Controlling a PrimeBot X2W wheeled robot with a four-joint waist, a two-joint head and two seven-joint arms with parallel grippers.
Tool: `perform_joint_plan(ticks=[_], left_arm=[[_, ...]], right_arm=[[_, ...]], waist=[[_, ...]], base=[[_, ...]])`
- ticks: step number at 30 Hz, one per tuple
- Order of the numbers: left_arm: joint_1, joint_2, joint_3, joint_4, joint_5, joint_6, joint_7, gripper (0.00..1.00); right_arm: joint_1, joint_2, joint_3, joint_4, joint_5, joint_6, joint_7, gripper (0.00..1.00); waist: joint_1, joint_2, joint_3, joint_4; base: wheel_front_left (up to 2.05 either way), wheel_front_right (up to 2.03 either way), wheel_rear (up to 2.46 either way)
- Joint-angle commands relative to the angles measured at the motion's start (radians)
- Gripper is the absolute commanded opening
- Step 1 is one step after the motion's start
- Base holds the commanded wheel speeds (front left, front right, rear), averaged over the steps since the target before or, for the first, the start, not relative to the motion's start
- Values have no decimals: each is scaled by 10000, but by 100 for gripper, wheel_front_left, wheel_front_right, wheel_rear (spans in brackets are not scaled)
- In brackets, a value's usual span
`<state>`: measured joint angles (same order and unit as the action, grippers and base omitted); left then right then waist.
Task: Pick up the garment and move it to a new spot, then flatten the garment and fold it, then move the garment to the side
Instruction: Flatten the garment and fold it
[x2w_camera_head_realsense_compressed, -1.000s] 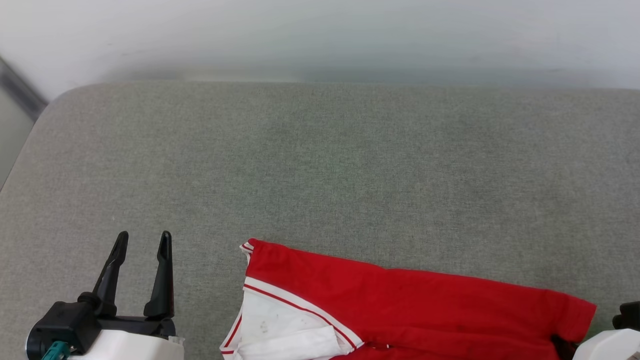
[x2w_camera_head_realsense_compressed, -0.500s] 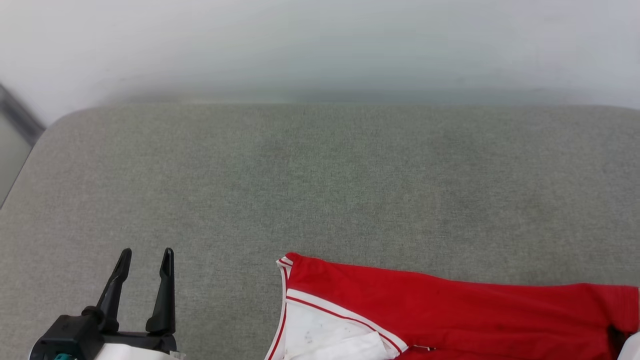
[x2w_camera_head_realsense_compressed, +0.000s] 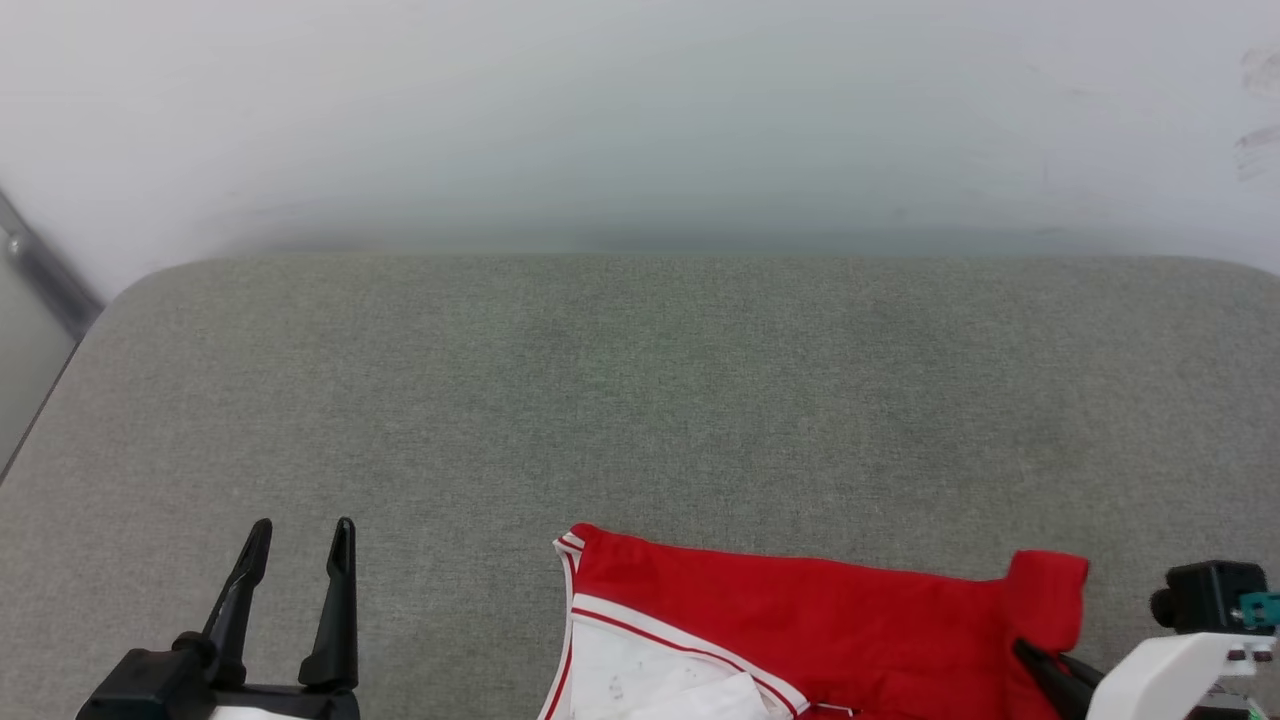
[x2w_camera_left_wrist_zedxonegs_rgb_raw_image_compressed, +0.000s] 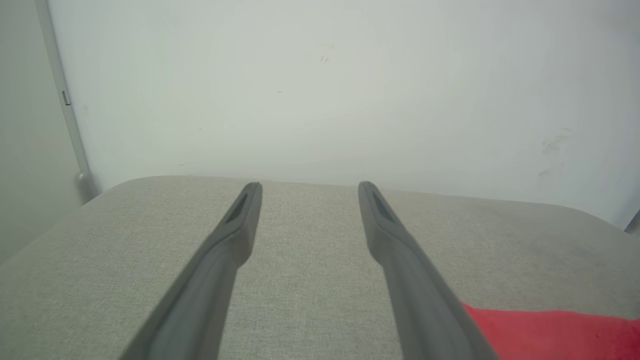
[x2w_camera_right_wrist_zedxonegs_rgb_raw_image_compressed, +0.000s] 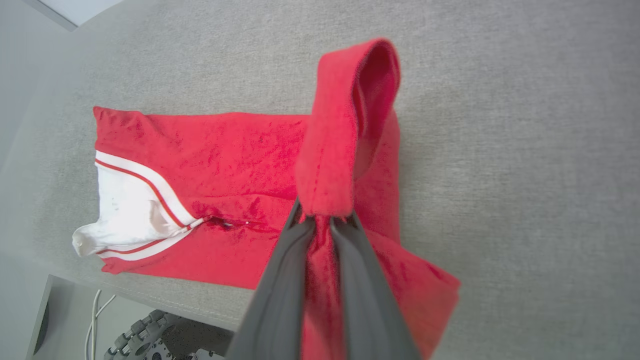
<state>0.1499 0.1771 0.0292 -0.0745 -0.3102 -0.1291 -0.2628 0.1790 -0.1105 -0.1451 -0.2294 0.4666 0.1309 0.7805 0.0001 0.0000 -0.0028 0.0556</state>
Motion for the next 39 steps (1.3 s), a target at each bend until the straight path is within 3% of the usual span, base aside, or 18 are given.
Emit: perform_joint_plan(ticks=[1,7,14,27,28,29,30,35,39], left_arm=[[103,-32,-46,-29,-9,-15,-24,100],[132,-38,-143,-114,-92,-15,-24,100],[2,-51,-141,-234,-52,-15,-23,100],[-62,-9,-196,-160,-174,-15,-23,100],[-88,-30,-139,-164,-128,-15,-24,100],[-108,-90,4,-154,-54,-15,-23,100],[-124,-226,124,-117,18,-15,-23,100],[-22,-264,258,-84,-54,-15,-23,100],[62,-195,215,-87,-75,-15,-23,100]], right_arm=[[50,206,193,-216,171,-4,163,0],[-260,613,1118,-528,1150,-4,558,0],[-319,618,2351,279,2979,-4,-605,0],[-1671,607,4331,2909,4364,-2,-2923,0],[-1821,613,4460,3191,4570,-2,-3034,24],[-2012,616,4587,3444,4676,-2,-3167,86],[-2389,604,5010,4155,5024,-2,-3494,100],[-2897,594,5862,4279,5634,-2,-3869,100],[-3251,600,5841,4011,5454,-2,-4010,100]], waist=[[-1,0,-35,58],[-1,0,-48,299],[-1,0,-71,873],[-1,0,178,1507],[-1,0,184,1530],[-1,0,193,1551],[-1,0,188,1577],[-1,0,128,1472],[-1,0,56,1275]], base=[[0,0,0],[0,0,0],[0,0,0],[0,0,0],[0,0,0],[0,0,0],[0,0,0],[0,0,0],[0,0,0]])
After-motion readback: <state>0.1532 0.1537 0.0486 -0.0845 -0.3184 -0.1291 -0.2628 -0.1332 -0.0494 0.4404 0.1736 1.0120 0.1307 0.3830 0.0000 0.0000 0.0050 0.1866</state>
